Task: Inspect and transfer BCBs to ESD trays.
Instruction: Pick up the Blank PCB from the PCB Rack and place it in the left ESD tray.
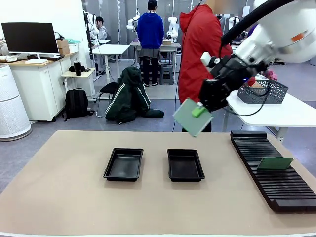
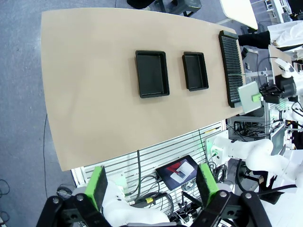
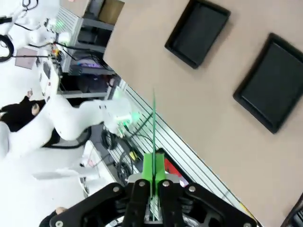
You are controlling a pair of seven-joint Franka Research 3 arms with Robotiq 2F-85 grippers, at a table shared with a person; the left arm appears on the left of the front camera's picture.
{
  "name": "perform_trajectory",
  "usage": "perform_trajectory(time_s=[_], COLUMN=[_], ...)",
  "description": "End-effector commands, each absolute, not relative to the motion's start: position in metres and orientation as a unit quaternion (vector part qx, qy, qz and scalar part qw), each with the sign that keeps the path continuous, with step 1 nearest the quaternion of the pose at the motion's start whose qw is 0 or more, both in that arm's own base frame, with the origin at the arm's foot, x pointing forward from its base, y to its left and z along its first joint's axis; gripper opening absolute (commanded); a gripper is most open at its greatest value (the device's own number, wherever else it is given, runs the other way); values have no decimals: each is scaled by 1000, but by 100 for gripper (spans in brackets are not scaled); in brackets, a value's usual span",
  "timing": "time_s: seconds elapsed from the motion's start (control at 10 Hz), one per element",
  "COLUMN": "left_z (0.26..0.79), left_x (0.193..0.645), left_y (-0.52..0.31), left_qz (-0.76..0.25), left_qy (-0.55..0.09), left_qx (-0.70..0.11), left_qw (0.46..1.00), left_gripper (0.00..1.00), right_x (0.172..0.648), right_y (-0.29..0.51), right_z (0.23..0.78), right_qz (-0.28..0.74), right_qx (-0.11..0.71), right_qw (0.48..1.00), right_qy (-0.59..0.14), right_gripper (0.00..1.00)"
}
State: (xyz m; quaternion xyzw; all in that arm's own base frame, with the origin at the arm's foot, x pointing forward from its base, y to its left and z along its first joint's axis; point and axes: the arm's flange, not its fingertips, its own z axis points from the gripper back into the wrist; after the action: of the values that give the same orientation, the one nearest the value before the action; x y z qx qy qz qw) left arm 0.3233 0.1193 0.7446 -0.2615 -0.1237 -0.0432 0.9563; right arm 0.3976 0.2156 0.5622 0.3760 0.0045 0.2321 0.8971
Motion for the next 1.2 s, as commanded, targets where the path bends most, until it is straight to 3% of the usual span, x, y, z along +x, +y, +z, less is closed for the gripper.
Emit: perform_trajectory(time_s=[0.0,0.4,1.1], left_z=[744,744,744], left_x=[323,323,323], left_y=[119,119,119], left_qz=[-43,-43,-43], left_qy=[-124,-124,-124], left_qx=[-266,-266,-266], left_qw=[955,955,955], left_gripper=[100,100,100], right_x=[411,431,450], right_y=[251,313,383], right_z=[541,491,396], right_qz=[195,104,4], right_qx=[416,438,443], right_qw=[888,893,891], right_qy=[-12,-8,-97], right_gripper=[3,3,3])
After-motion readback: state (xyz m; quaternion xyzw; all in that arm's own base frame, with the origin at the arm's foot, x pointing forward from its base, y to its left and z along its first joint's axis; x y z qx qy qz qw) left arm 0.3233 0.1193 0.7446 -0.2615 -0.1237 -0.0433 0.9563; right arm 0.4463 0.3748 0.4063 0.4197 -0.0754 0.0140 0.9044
